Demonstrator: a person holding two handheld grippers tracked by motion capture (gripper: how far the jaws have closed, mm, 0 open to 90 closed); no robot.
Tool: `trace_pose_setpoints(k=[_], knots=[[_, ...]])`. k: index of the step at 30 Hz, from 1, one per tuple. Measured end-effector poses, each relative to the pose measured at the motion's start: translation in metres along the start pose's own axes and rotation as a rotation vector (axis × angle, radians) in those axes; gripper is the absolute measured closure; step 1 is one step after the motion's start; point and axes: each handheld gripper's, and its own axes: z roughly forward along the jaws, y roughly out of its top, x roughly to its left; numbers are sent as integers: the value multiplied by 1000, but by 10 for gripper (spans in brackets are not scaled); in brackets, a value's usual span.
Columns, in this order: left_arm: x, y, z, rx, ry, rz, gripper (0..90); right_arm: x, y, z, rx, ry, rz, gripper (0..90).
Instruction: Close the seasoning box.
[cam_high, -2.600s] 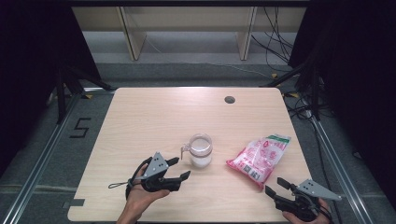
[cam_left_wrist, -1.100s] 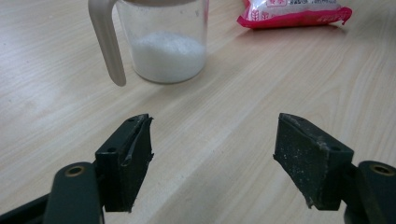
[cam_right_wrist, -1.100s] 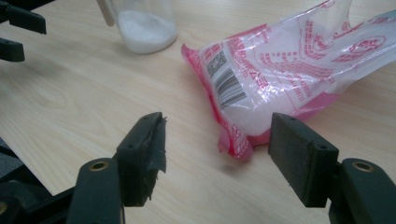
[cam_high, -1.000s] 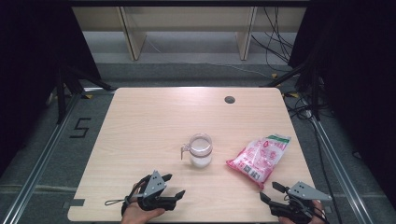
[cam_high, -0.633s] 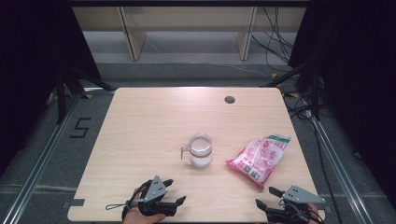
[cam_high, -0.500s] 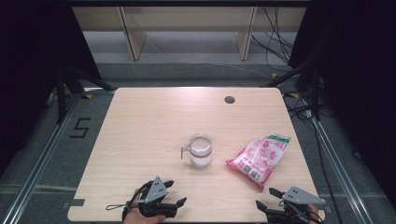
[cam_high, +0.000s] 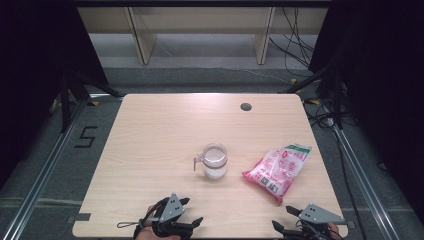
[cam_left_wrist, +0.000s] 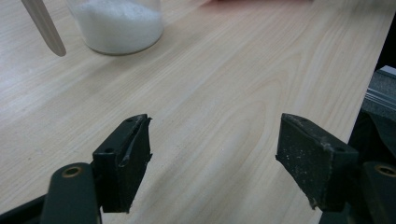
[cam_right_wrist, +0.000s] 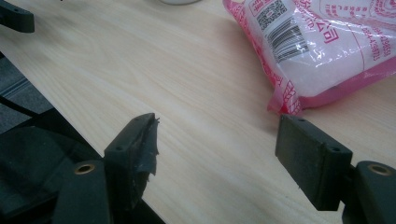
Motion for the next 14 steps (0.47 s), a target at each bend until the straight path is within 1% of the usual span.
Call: trace_pose_setpoints(k=[1, 3, 4, 5, 6, 8, 9, 10, 12, 13, 14], knots=[[0, 1, -1, 11, 1, 8, 252, 0, 0, 0, 3, -3, 1, 303], [-1, 1, 0, 1, -5, 6, 251, 1, 0, 0, 2, -3, -3, 303], [0, 1, -1, 16, -12, 8, 250, 1, 0, 0, 3, -3, -3, 303], [-1, 1, -1, 10, -6, 6, 249, 3, -1, 0, 9, -4, 17, 303], [0, 1, -1, 22, -3, 11, 248, 2, -1, 0, 9, -7, 3, 303], [0, 0, 0, 26, 6, 18, 241, 2, -1, 0, 10, -6, 0, 303], [0, 0, 2, 8, -11, 10, 238, 2, -1, 0, 10, -6, -1, 303], [0, 0, 1, 32, -17, 31, 237, 1, -1, 0, 11, -6, -1, 303], [0, -1, 2, 26, -21, 24, 233, 1, -1, 0, 13, -5, -2, 303], [2, 0, 2, 28, -22, 24, 233, 4, -1, 0, 22, -5, 27, 303], [5, 0, 1, 23, -15, 28, 234, 0, -1, 1, 15, 1, -5, 302]])
